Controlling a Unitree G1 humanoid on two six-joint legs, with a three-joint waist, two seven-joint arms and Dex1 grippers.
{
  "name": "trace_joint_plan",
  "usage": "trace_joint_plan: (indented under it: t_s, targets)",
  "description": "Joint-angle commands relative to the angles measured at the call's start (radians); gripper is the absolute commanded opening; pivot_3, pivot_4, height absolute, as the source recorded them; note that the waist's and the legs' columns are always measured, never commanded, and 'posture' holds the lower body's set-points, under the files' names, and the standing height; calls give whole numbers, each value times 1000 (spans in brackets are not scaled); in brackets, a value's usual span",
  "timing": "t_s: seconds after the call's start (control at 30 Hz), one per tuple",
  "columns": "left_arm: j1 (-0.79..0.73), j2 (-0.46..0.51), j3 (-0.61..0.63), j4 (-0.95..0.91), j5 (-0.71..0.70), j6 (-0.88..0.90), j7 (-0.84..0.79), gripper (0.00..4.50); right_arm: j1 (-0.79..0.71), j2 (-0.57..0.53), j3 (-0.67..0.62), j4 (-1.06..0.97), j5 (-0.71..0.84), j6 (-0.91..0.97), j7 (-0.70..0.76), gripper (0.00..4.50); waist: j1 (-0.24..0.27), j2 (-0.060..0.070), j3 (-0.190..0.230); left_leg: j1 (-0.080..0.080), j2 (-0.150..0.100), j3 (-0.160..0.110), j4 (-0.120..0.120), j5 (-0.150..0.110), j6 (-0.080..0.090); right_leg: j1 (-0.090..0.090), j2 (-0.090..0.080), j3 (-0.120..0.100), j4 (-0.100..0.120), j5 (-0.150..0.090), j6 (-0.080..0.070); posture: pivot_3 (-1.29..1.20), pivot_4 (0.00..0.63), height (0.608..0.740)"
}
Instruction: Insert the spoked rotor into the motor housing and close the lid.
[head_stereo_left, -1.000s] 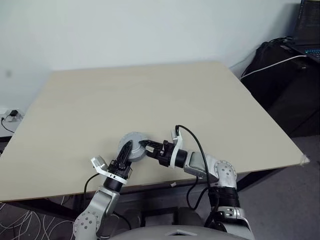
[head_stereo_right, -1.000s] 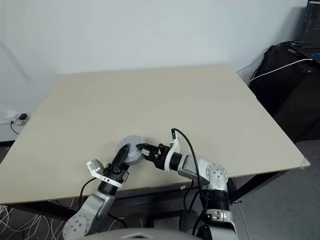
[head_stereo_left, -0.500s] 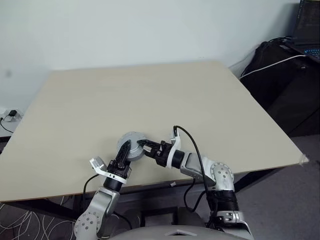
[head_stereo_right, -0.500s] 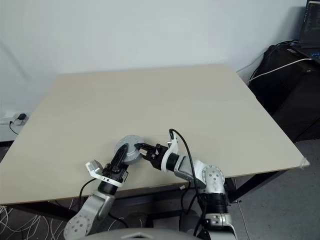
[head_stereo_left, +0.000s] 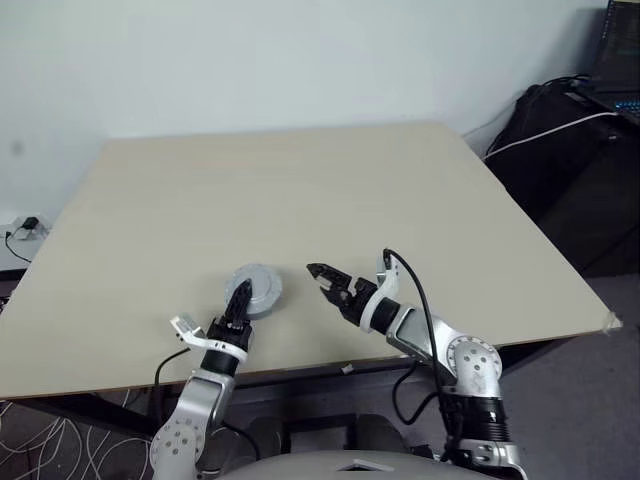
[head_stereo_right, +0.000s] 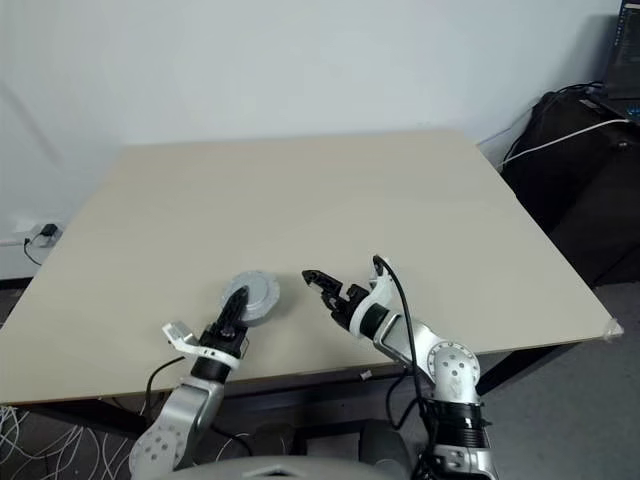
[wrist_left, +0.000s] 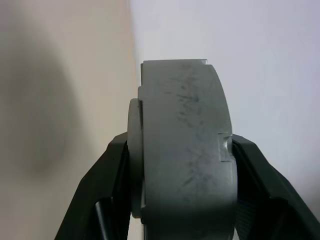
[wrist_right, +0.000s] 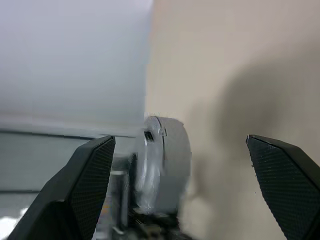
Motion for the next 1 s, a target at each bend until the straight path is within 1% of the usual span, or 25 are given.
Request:
trace_joint_plan:
  t_s: [0.03,0.1,0.23,0.3,0.4,0.47,0.6,0.73,0.83,1.0]
  targets:
    - [-148,-118,62,9,38,-111,61,2126,12,-125,143,-128,-262,-75,156,4500,5,-1,0,0,0,0,0,0,0,0,0,0,0,0,0,0,0,740]
    - [-209,-109,94,61,57,-146,92,2126,39,-197,236,-166,-440,-181,242,4500,8,-3,-1,0,-1,1,1,0,0,1,0,0,0,1,1,0,0,740]
    - [-304,-95,168,159,64,-190,129,2125,82,-246,339,-175,-696,-402,355,4500,5,-7,-1,0,-2,3,1,0,0,5,0,3,-1,1,2,0,0,740]
    - [-341,-82,196,208,73,-198,142,2125,99,-252,369,-163,-795,-498,395,4500,6,-10,-1,0,-1,4,1,0,1,4,1,5,-1,2,2,0,0,740]
    - [-394,-62,230,282,103,-208,150,2125,123,-248,387,-142,-898,-606,436,4500,11,-17,3,0,-2,4,1,0,0,4,1,6,-1,2,3,0,0,740]
    - [-421,-57,251,319,120,-207,148,2125,135,-241,386,-129,-940,-649,455,4500,18,-19,3,0,-2,4,3,0,0,4,1,6,-1,3,4,0,0,740]
    - [-478,-38,286,391,153,-203,129,2125,157,-219,372,-118,-966,-670,484,4500,31,-23,4,1,-2,4,4,0,0,3,1,6,-1,4,6,0,0,740]
    - [-529,-32,319,458,190,-197,133,2125,167,-198,353,-117,-977,-666,498,4500,36,-23,4,1,-2,4,5,0,0,4,1,7,-1,5,6,0,0,740]
    - [-578,-21,335,523,226,-195,151,2125,169,-187,347,-117,-987,-658,509,4500,36,-23,4,1,-2,4,5,0,0,4,1,7,0,8,2,0,0,740]
    - [-662,-2,365,646,311,-208,190,2125,169,-175,345,-115,-1001,-645,526,4500,37,-24,4,1,-2,4,5,0,0,5,1,7,0,9,3,0,0,740]
